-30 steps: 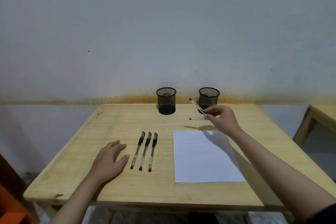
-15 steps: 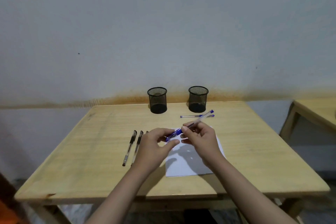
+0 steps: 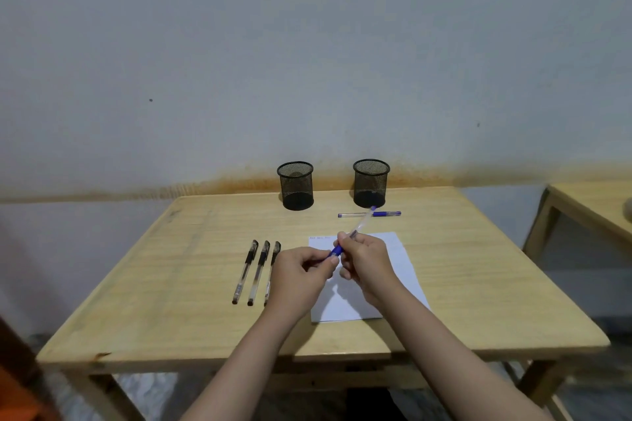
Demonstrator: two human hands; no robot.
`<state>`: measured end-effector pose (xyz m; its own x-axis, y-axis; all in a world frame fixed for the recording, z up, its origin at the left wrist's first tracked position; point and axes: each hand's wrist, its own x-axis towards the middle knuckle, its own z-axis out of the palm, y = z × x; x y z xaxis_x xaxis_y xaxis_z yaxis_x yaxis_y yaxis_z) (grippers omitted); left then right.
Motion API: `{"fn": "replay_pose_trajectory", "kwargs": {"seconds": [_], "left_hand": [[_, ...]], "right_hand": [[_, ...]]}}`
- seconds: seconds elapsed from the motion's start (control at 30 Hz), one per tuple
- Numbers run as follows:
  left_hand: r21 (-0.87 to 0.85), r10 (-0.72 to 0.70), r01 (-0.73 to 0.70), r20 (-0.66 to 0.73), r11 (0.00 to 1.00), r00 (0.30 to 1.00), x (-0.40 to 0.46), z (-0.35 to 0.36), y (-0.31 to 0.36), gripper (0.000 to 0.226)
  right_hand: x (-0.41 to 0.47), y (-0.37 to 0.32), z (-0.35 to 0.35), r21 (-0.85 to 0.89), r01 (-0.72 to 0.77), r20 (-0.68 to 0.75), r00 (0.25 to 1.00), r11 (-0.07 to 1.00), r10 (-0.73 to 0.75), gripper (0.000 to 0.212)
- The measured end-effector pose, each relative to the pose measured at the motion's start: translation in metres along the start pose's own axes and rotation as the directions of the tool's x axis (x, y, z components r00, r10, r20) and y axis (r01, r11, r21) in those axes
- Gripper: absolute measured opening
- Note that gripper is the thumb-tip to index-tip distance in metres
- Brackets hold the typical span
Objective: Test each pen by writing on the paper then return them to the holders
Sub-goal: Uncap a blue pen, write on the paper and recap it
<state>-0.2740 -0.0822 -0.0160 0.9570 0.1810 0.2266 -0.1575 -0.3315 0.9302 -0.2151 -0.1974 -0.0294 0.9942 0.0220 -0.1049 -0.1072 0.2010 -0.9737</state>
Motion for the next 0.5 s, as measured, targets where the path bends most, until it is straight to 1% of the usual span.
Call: {"fn": "replay_pose_trajectory", "kwargs": {"seconds": [0.03,0.07,0.1,0.13,0.17,0.2,0.27,0.33,0.43,0.5], "left_hand": [[-0.034,-0.012,0.012,0.011,0.999,1.0,-0.003,-0.002,0.001,0.004],[-0.048,-0.023,0.024,0.031,0.999,0.999,-0.008,-0.005,-0.001,0.005],[-0.035,-0.032,0.034,0.051,0.999,0.998,-0.014,-0.008,-0.004,0.007],[-0.006,-0.042,0.042,0.056,0.999,0.998,-0.02,-0.012,-0.008,0.009],[0.019,-0.051,0.051,0.042,0.999,0.998,-0.024,-0.017,-0.014,0.01],[0.029,-0.065,0.065,0.005,0.997,0.998,-0.024,-0.021,-0.019,0.01],[0.011,-0.1,0.101,-0.1,0.995,0.99,-0.018,-0.029,-0.027,0.01],[0.019,-0.115,0.121,-0.199,0.992,0.973,-0.007,-0.034,-0.031,0.008],[0.167,-0.086,0.141,-0.302,0.976,0.95,0.009,-0.048,-0.043,0.011],[0.273,-0.098,0.208,-0.367,0.939,0.925,0.019,-0.064,-0.057,0.013]], "right_hand": [[0.009,-0.004,-0.004,0.082,-0.032,-0.085,0.996,0.996,0.039,0.026],[0.02,-0.011,-0.013,0.21,-0.036,-0.184,0.98,0.977,0.075,0.028],[0.031,-0.018,-0.025,0.308,-0.005,-0.271,0.958,0.951,0.092,0.03],[0.04,-0.026,-0.039,0.342,0.043,-0.332,0.94,0.939,0.078,0.03],[0.046,-0.033,-0.049,0.316,0.075,-0.356,0.934,0.946,0.045,0.028],[0.047,-0.038,-0.055,0.266,0.091,-0.34,0.94,0.96,0.005,0.026],[0.043,-0.038,-0.051,0.154,0.094,-0.253,0.966,0.984,-0.053,0.025],[0.035,-0.032,-0.042,0.092,0.103,-0.181,0.98,0.99,-0.085,0.025],[0.03,-0.02,-0.037,0.077,0.073,-0.153,0.986,0.994,-0.06,0.025],[0.028,-0.011,-0.035,0.037,0.046,-0.15,0.988,0.998,-0.04,0.024]]}}
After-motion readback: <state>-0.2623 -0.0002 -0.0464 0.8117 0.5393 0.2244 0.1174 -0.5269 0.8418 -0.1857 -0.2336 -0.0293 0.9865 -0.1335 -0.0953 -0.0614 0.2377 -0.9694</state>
